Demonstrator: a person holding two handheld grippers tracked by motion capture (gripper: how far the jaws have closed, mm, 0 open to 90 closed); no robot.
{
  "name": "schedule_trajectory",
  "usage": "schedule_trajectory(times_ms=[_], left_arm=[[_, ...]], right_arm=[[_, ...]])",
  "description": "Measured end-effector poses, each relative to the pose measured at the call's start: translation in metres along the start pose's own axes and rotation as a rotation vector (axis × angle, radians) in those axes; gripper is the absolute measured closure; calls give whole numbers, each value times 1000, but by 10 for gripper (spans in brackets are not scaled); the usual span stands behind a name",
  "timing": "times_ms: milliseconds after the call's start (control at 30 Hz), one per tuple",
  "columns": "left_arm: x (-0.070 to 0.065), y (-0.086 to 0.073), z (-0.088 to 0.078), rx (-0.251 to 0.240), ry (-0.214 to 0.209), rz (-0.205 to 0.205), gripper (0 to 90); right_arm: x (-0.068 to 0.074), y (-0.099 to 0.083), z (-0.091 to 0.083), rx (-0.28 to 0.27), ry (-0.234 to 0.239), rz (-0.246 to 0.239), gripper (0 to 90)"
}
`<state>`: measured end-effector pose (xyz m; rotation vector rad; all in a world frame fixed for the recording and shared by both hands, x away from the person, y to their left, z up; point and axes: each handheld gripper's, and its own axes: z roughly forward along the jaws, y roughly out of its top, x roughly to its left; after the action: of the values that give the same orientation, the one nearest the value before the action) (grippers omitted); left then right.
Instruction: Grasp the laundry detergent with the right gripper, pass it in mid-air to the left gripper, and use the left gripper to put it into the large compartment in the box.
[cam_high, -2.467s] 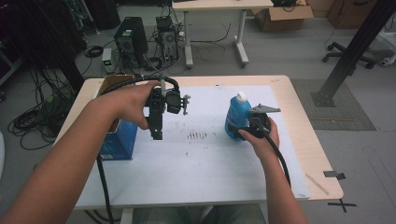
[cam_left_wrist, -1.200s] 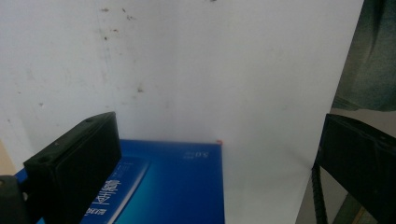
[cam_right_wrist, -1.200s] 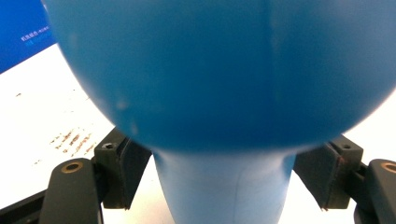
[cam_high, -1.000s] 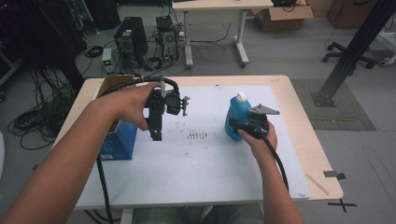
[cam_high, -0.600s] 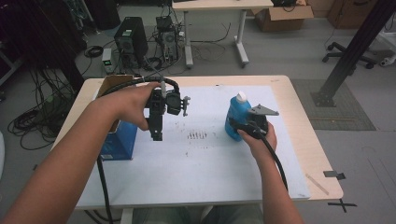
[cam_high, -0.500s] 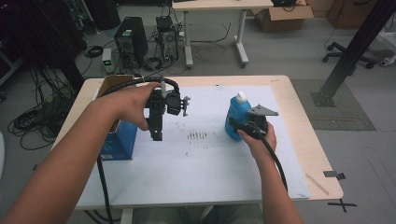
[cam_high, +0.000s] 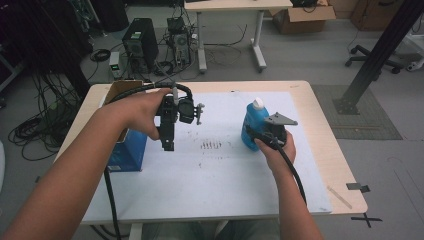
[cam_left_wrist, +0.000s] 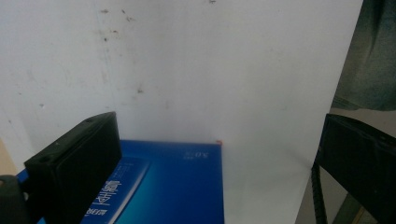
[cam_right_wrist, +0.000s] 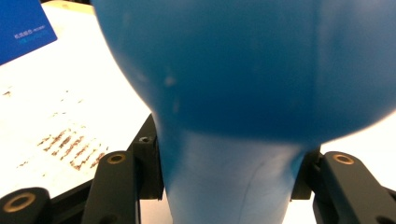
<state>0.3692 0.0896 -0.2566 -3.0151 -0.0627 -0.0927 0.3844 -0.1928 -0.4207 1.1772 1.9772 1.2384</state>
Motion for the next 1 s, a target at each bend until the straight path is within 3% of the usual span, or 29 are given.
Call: schedule_trajectory(times_ms=[167,300,533,700,900,1000], left_arm=[[0,1,-1,1,1,1,3],[-1,2,-4,-4,2,4,2],[-5,5,-7,-13,5,14,2],[-7,7,-9,-15,4,21,3],[-10,11,-13,-17,7,35,2],[-11,12,-14,-19,5,34,2]], right_arm=[[-2,8,-9,-26,37,-4,456],[-1,19,-20,-22,85,-49,456],[11,35,-47,-13,249,-150,455],[17,36,-63,-12,345,-175,455],[26,32,-79,-2,433,-224,455],[30,30,-83,4,447,-249,455]])
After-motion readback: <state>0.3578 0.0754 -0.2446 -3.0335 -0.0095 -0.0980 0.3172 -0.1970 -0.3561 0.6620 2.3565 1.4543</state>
